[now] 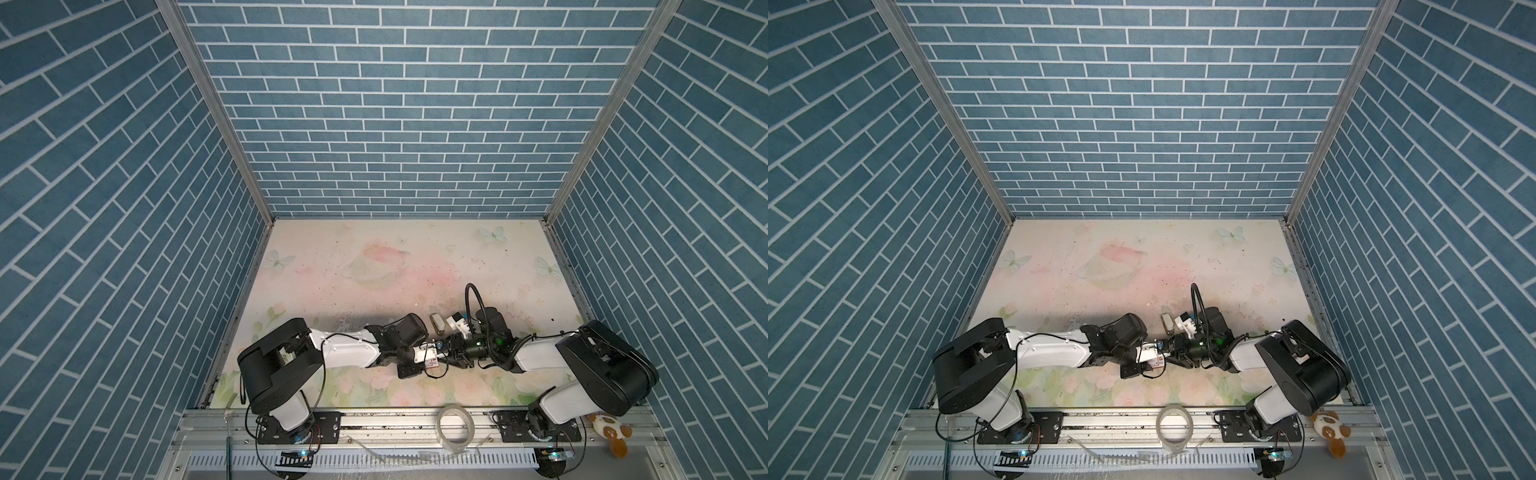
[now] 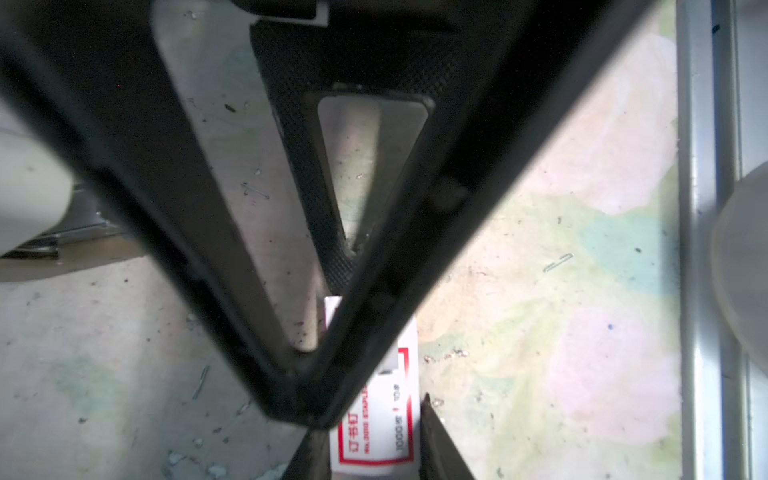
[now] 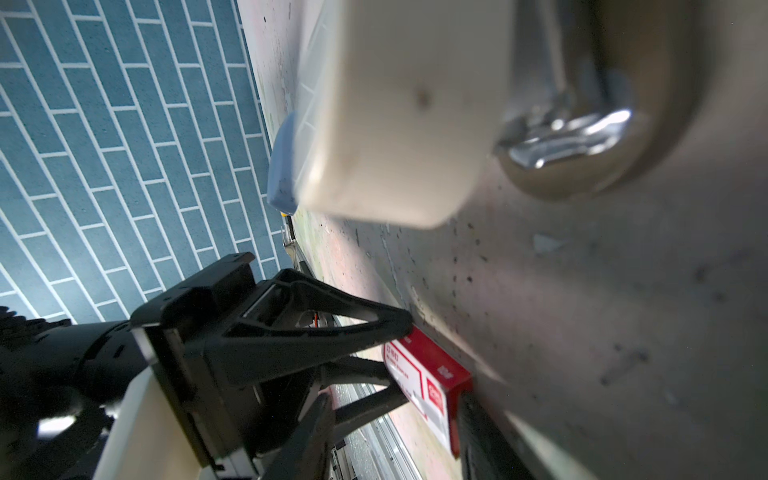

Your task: Load the staples into the stapler

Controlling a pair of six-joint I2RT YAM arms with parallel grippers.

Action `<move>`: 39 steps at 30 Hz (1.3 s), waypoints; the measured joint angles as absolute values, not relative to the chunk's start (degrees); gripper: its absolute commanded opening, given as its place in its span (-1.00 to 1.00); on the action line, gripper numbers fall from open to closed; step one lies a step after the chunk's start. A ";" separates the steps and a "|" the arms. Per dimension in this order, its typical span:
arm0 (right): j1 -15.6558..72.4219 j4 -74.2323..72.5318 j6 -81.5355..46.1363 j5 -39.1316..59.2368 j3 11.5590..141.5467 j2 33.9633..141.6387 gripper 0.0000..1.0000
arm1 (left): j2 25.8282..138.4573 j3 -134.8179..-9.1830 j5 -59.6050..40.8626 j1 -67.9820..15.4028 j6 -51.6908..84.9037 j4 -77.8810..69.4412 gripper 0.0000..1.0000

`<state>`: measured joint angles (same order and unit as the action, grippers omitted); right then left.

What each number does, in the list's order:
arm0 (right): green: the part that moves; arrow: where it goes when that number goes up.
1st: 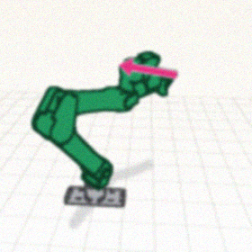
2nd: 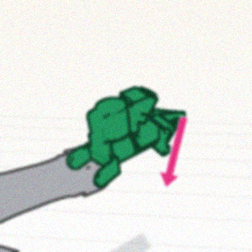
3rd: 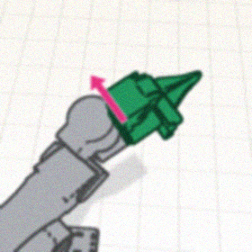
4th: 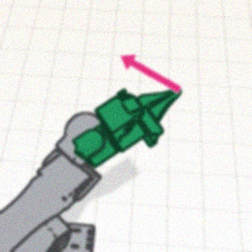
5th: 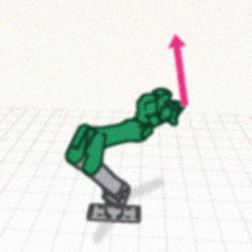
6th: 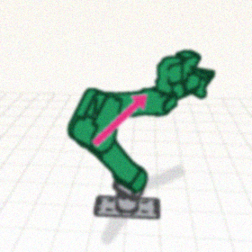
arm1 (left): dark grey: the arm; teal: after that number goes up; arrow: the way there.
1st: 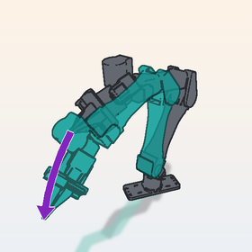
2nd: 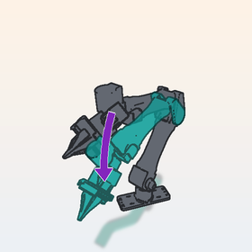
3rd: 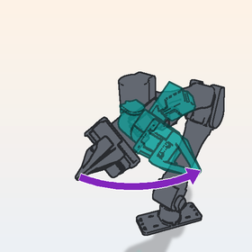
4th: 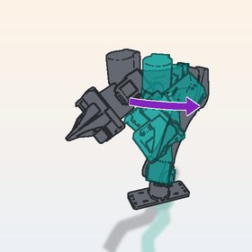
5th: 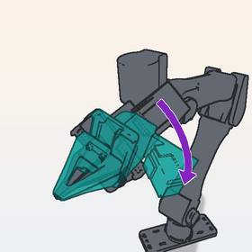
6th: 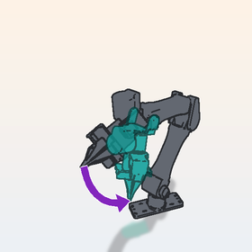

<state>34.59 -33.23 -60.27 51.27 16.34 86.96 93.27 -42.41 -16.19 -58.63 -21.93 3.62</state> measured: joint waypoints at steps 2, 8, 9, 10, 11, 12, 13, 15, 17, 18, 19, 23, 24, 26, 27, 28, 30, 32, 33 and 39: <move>34.59 -33.82 -60.27 51.42 16.34 87.61 -0.05 | 93.27 -42.41 -16.19 -58.63 -21.96 3.62 -0.32; 34.39 -35.57 -60.69 52.27 16.34 89.62 -0.05 | 93.34 -42.52 -16.19 -58.63 -22.06 3.75 -0.32; 34.37 -35.70 -60.73 52.38 16.34 89.76 -0.05 | 93.34 -42.54 -16.19 -58.63 -22.06 3.79 -0.32; 34.37 -35.94 -60.80 52.53 16.34 89.91 -0.05 | 93.36 -42.57 -16.19 -58.63 -22.09 3.84 -0.32; 34.37 -36.07 -60.86 52.58 16.34 90.00 -0.05 | 93.38 -42.63 -16.19 -58.63 -22.09 3.92 -0.32; 34.37 -36.21 -60.90 52.66 16.34 90.08 -0.05 | 93.41 -42.72 -16.19 -58.63 -22.09 4.05 -0.33; 34.37 -36.27 -61.01 52.69 16.34 90.13 -0.05 | 93.45 -42.81 -16.19 -58.63 -22.11 4.16 -0.33; 34.37 -36.47 -61.19 52.80 16.34 90.28 -0.06 | 93.49 -42.85 -16.19 -58.63 -22.11 4.23 -0.32; 34.37 -36.88 -61.28 53.01 16.36 90.63 -0.06 | 93.49 -42.85 -16.19 -58.61 -22.13 4.29 -0.32; 34.37 -36.99 -61.28 53.08 16.36 90.70 -0.06 | 93.49 -42.87 -16.19 -58.59 -22.13 4.34 -0.32; 34.37 -37.10 -61.28 53.12 16.36 90.76 -0.06 | 93.51 -42.94 -16.21 -58.57 -22.15 4.45 -0.32; 34.39 -37.23 -61.28 53.15 16.36 90.83 -0.07 | 93.65 -43.13 -16.36 -58.50 -22.28 4.71 -0.32; 34.37 -37.28 -61.28 53.17 16.36 90.87 -0.09 | 93.65 -43.18 -16.36 -58.50 -22.31 4.75 -0.31; 34.39 -37.26 -61.25 53.15 16.53 91.18 -0.10 | 93.67 -43.22 -16.40 -58.46 -22.35 4.89 -0.27; 34.39 -37.26 -61.25 53.15 16.69 91.42 -0.10 | 93.67 -43.24 -16.43 -58.46 -22.35 4.86 -0.25; 34.63 -37.26 -61.25 53.15 17.02 91.74 -0.10 | 93.71 -43.29 -16.49 -58.48 -22.37 4.82 -0.23; 35.29 -37.43 -61.25 53.23 17.21 92.25 -0.09 | 94.11 -43.40 -16.64 -58.48 -22.37 4.16 -0.22; 35.55 -37.98 -61.28 53.39 17.21 92.51 -0.09 | 94.39 -43.55 -16.75 -58.48 -22.35 3.70 -0.21; 35.57 -38.28 -61.28 53.54 17.21 92.68 -0.09 | 94.50 -43.59 -16.82 -58.48 -22.35 3.55 -0.22; 35.57 -38.33 -61.28 53.78 17.23 92.79 -0.09 | 94.56 -43.62 -16.93 -58.48 -22.33 3.29 -0.09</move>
